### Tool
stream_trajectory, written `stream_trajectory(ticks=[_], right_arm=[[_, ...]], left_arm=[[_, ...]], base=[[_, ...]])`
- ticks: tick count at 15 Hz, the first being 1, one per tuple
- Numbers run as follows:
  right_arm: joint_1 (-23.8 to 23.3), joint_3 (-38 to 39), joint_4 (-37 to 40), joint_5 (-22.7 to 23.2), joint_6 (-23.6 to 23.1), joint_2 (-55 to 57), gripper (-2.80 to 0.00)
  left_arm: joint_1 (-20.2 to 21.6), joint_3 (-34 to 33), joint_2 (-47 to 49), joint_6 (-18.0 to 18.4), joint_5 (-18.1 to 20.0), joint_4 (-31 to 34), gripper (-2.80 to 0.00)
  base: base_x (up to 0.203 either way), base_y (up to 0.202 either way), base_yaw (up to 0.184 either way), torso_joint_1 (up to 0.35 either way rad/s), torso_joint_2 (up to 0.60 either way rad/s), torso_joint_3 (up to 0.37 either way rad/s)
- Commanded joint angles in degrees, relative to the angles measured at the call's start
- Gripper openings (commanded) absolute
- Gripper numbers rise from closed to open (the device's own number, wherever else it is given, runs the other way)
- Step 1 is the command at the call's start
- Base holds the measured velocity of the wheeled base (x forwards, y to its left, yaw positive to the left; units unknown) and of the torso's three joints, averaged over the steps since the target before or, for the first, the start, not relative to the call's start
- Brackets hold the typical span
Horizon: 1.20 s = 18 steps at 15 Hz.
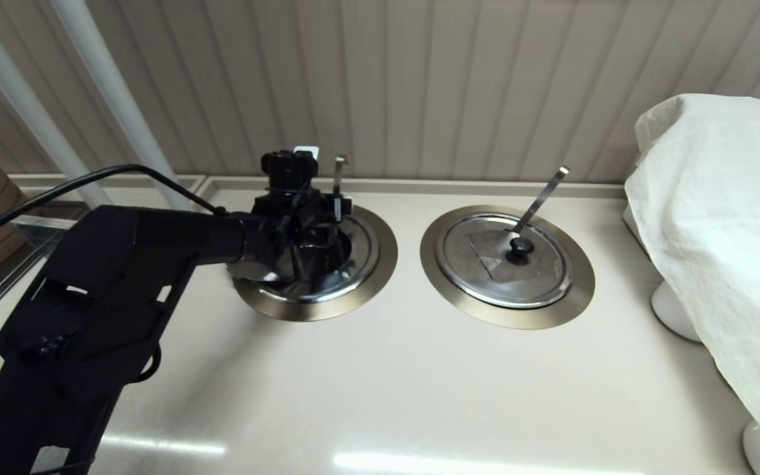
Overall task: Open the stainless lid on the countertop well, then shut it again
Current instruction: Stir with a spoon
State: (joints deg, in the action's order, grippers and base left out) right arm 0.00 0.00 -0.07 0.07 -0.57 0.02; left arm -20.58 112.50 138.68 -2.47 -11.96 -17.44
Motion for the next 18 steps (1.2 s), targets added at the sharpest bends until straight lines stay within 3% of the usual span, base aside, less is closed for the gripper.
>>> stream_trajectory(ticks=[1,3,10,11,18], right_arm=[[0.00,0.00,-0.01,0.01,-0.04,0.06,0.00],[0.00,0.00,-0.01,0.01,-0.04,0.06,0.00],[0.00,0.00,-0.01,0.01,-0.04,-0.02,0.00],[0.00,0.00,-0.01,0.01,-0.04,-0.02,0.00],[0.00,0.00,-0.01,0.01,-0.04,0.06,0.00]], left_arm=[[0.13,0.52,2.25,-0.34,0.43,-1.48,0.00],[0.10,0.62,2.59,-0.51,2.74,-3.49,0.00],[-0.43,0.70,5.63,-0.52,2.48,-7.00,0.00],[-0.43,0.70,5.63,-0.52,2.38,-7.09,-2.80],[-0.52,0.70,6.34,-0.52,2.74,-9.90,-2.80]], base=[[0.000,0.000,0.000,0.000,0.00,0.000],[0.000,0.000,0.000,0.000,0.00,0.000],[0.000,0.000,0.000,0.000,0.00,0.000],[0.000,0.000,0.000,0.000,0.00,0.000],[0.000,0.000,0.000,0.000,0.00,0.000]])
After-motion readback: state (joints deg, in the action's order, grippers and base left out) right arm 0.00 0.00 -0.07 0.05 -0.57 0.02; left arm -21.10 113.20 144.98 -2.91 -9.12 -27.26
